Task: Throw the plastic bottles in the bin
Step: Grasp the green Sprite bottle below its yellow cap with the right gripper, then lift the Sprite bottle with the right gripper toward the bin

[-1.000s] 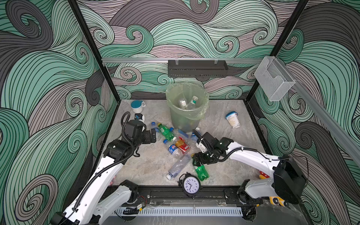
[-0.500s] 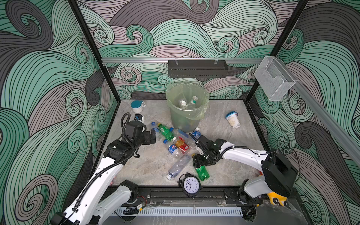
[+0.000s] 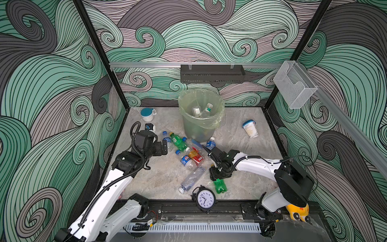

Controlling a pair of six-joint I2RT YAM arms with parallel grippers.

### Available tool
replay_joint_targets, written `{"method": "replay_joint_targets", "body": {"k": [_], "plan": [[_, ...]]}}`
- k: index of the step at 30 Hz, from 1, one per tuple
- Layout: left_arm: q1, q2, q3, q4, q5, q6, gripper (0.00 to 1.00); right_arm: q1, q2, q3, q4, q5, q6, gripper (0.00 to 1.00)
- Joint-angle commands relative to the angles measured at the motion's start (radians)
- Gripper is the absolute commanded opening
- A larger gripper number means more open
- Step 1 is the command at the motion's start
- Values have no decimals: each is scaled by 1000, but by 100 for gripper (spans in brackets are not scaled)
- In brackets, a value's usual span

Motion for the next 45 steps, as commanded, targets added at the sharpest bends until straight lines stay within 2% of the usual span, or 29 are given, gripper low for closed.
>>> {"method": "replay_joint_targets", "body": {"k": [1, 12, 31, 45], "plan": [[7, -4, 10, -4, -13, 14, 99, 4, -8, 10, -32, 74, 17, 64], [7, -8, -2, -4, -12, 9, 99, -51, -130, -1, -40, 160, 19, 55], [7, 19, 14, 3, 0, 12, 99, -390, -470, 70, -45, 141, -135, 51], [8, 38, 20, 11, 5, 17, 99, -426, -692, 161, -6, 117, -263, 51]]}}
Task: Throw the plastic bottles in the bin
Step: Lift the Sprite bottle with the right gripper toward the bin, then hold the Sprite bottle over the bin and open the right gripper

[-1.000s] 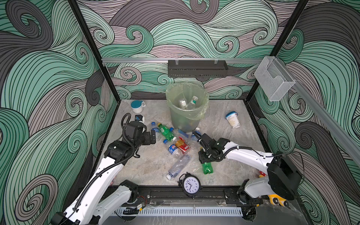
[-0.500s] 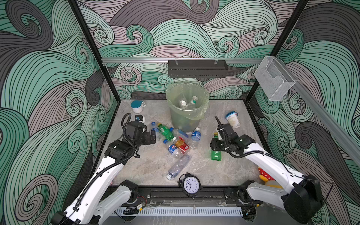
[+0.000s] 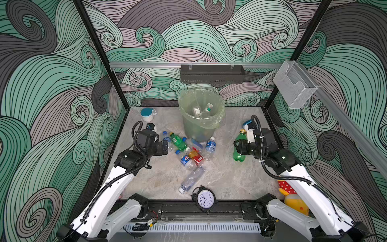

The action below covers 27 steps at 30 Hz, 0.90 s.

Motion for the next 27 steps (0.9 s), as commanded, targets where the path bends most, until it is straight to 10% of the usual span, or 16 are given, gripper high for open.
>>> {"method": "replay_joint_targets", "body": {"k": [1, 17, 24, 27], "plan": [[8, 7, 23, 11, 5, 17, 99, -4, -69, 17, 33, -11, -45, 51], [8, 13, 24, 16, 6, 14, 99, -4, -73, 67, 142, -92, -72, 48], [9, 10, 10, 47, 3, 3, 99, -5, 361, 529, 198, -200, -93, 48], [8, 22, 17, 52, 33, -26, 98, -2, 654, 899, 107, -293, -63, 65]]}}
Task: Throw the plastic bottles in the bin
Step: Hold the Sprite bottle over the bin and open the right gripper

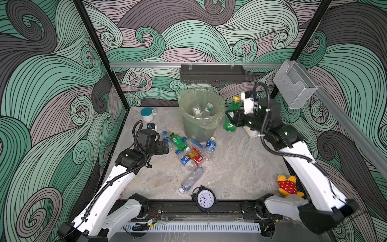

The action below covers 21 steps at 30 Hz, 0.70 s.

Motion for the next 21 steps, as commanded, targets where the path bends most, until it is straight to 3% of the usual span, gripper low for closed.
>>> {"method": "replay_joint_targets", "body": {"k": [1, 4, 7, 13, 21], "plan": [[8, 9, 22, 22, 28, -33, 98, 0, 270, 332, -61, -112, 15, 73], [8, -8, 20, 7, 24, -50, 97, 13, 490, 674, -291, -91, -4, 84], [9, -49, -4, -11, 4, -53, 98, 42, 518, 738, -377, -46, -71, 87], [11, -70, -55, -4, -16, -57, 98, 56, 244, 378, -219, -1, -114, 92], [13, 37, -56, 53, 10, -74, 96, 51, -137, -108, -48, 62, -116, 100]]}}
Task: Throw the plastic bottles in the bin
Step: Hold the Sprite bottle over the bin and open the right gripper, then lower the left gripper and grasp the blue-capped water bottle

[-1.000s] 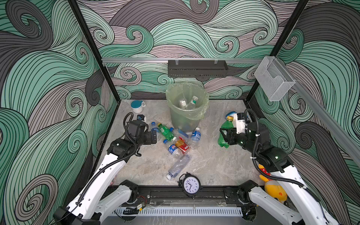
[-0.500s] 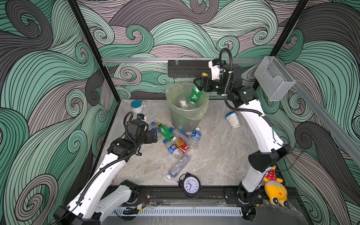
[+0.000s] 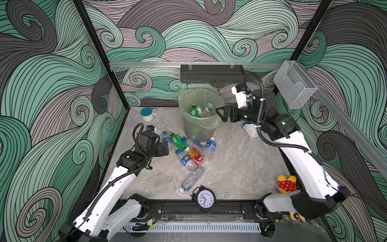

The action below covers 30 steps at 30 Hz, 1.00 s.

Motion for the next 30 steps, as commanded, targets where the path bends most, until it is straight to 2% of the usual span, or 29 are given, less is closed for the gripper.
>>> {"method": "replay_joint_targets", "body": {"k": [1, 5, 10, 13, 21, 25, 30], "plan": [[8, 39, 6, 34, 3, -23, 95, -5, -91, -154, 85, 65, -14, 100], [9, 85, 2, 75, 4, -45, 94, -13, -220, -336, 112, 117, 13, 100], [11, 171, 9, 121, 13, -31, 93, -18, -304, -444, 105, 139, 22, 100], [16, 234, 14, 144, -22, -47, 91, -19, -322, -470, 115, 141, 35, 100], [49, 414, 76, 152, -24, -40, 87, -19, -317, -480, 114, 114, 41, 100], [75, 474, 94, 181, 64, -10, 86, -20, -330, -496, 116, 117, 46, 100], [106, 585, 136, 174, 84, 7, 85, -20, -344, -515, 118, 115, 58, 100]]}}
